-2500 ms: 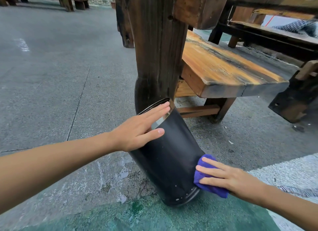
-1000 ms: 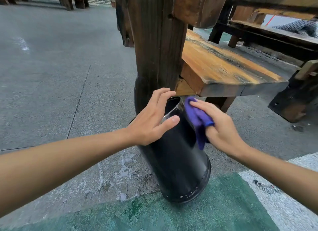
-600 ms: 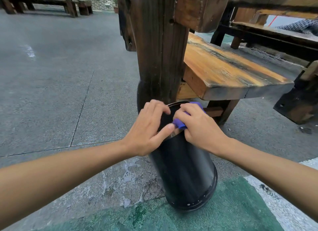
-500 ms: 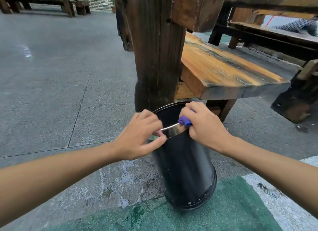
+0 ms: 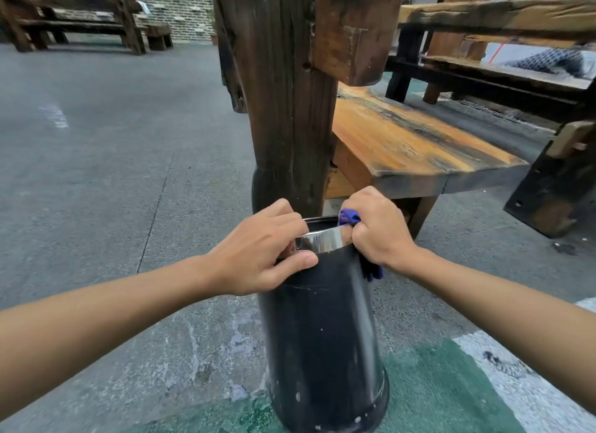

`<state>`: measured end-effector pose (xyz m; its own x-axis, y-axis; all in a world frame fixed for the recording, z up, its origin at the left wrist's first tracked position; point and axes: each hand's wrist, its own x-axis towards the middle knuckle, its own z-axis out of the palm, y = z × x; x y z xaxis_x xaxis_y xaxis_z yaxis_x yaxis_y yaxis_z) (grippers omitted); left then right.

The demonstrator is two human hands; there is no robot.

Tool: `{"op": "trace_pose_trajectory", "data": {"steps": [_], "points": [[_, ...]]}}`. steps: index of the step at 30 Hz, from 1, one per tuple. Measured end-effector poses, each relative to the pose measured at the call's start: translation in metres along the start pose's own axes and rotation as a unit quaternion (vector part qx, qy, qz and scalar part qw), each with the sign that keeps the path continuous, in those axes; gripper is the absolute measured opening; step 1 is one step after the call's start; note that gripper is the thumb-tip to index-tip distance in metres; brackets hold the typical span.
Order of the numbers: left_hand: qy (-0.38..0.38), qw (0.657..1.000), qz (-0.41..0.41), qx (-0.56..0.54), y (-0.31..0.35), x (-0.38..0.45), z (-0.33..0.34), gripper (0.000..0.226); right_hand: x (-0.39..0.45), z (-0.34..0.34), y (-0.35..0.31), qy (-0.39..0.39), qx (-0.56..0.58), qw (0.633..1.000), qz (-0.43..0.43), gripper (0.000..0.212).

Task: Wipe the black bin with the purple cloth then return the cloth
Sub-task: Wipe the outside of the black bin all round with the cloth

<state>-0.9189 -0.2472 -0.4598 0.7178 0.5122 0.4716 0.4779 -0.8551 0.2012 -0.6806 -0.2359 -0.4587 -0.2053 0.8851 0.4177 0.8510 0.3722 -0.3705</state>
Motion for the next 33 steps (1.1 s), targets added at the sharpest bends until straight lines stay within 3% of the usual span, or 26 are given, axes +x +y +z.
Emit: {"op": "trace_pose_trajectory", "data": {"steps": [2,6,11,14,17,19,23,33], "points": [[0.004,1.000,-0.009,0.011,-0.003,-0.008,-0.010,0.042,0.009,0.011,-0.010,-0.025,0.048,0.998,-0.006,0.010],[0.000,0.999,-0.024,0.023,-0.011,-0.030,-0.015,0.040,0.025,0.043,-0.023,-0.062,0.118,0.991,-0.014,0.038],[0.048,0.996,-0.074,0.020,-0.021,-0.040,-0.014,0.031,0.044,0.067,-0.031,-0.040,0.187,0.982,-0.005,0.020],[0.053,0.995,-0.087,0.002,-0.023,-0.039,-0.003,0.013,0.043,0.072,-0.031,-0.016,0.254,0.967,0.021,0.029],[0.063,0.992,-0.110,-0.007,-0.030,-0.031,0.003,0.043,0.044,0.069,-0.027,-0.065,0.321,0.943,0.066,0.059],[0.053,0.992,-0.115,-0.014,-0.034,-0.022,0.004,0.046,0.042,0.064,-0.024,-0.086,0.344,0.931,0.087,0.060],[0.026,0.992,-0.125,-0.025,-0.047,-0.013,0.007,0.056,0.029,0.056,-0.023,-0.090,0.352,0.930,0.053,0.053],[-0.007,0.996,-0.076,-0.043,-0.074,0.003,0.011,0.058,-0.007,0.067,-0.007,-0.079,0.286,0.955,0.002,0.069]]}}
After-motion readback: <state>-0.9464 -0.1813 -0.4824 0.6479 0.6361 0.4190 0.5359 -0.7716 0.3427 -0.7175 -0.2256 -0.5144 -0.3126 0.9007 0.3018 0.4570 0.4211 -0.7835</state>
